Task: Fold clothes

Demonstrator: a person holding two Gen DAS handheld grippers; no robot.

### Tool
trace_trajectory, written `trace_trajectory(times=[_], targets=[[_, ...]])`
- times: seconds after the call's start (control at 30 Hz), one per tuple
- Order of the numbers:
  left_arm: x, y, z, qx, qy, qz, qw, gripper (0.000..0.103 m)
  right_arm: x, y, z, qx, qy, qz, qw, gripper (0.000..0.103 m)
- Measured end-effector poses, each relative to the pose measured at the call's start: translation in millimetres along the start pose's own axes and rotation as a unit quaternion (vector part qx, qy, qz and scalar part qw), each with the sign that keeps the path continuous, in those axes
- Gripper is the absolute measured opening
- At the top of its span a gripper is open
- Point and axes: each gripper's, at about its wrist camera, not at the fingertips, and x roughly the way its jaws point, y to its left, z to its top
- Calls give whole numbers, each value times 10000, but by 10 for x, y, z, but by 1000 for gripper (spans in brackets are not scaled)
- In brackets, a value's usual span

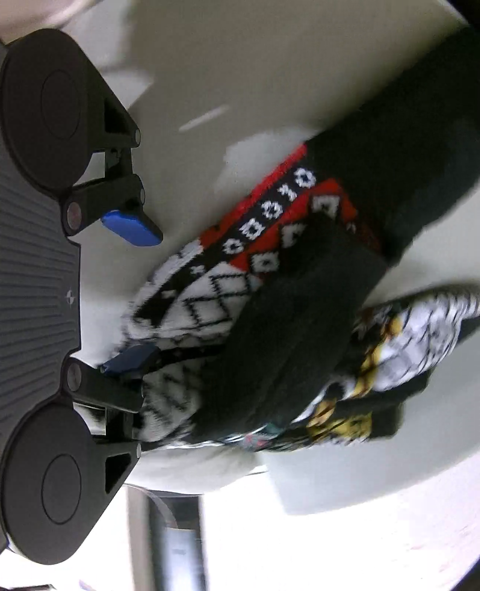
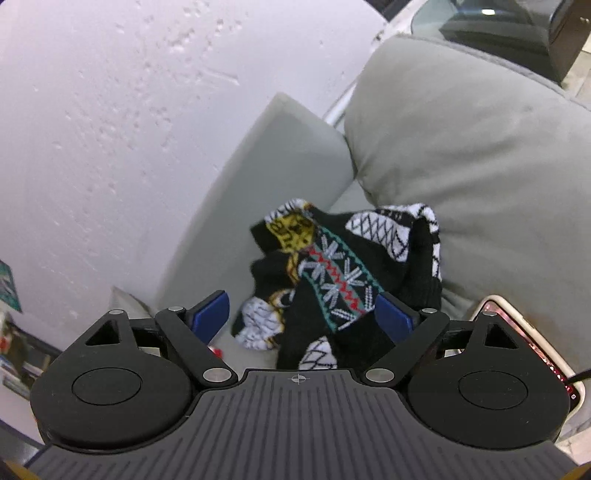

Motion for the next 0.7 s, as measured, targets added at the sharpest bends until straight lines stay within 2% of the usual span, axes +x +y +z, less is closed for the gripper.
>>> trace_trajectory(times=[0.17, 0.33, 0.37, 0.43, 0.5, 0.57, 0.63, 0.7], targets=[[102, -48, 42, -343, -314, -67, 9989, 72, -149, -23, 46, -300, -299, 93, 9991, 91], [352, -296, 126, 253, -613, 195, 9976, 70, -366, -85, 153, -305, -614, 89, 9976, 91], [365, -321, 138, 292, -645, 281, 9971, 66, -401, -102, 163, -298, -637, 77, 9975, 91], [346, -341, 184, 398, -635, 582, 9955, 22, -471, -134, 166, -280, -683, 2, 9973, 91], [237, -290, 279, 509, -542, 413, 9964, 17, -546, -149, 166, -248, -728, -6, 9970, 91], [-18, -317, 345, 883, -693, 278, 9933, 16, -640, -149, 162, -235, -782, 5, 9967, 91], [-407, -405, 420, 1422, -1065, 154, 9840, 14, -735, -98, 150, -282, -852, -17, 9960, 90], [-878, -440, 508, 1755, -1389, -45, 9746, 14, -834, -4, 122, -407, -961, -17, 9945, 90]])
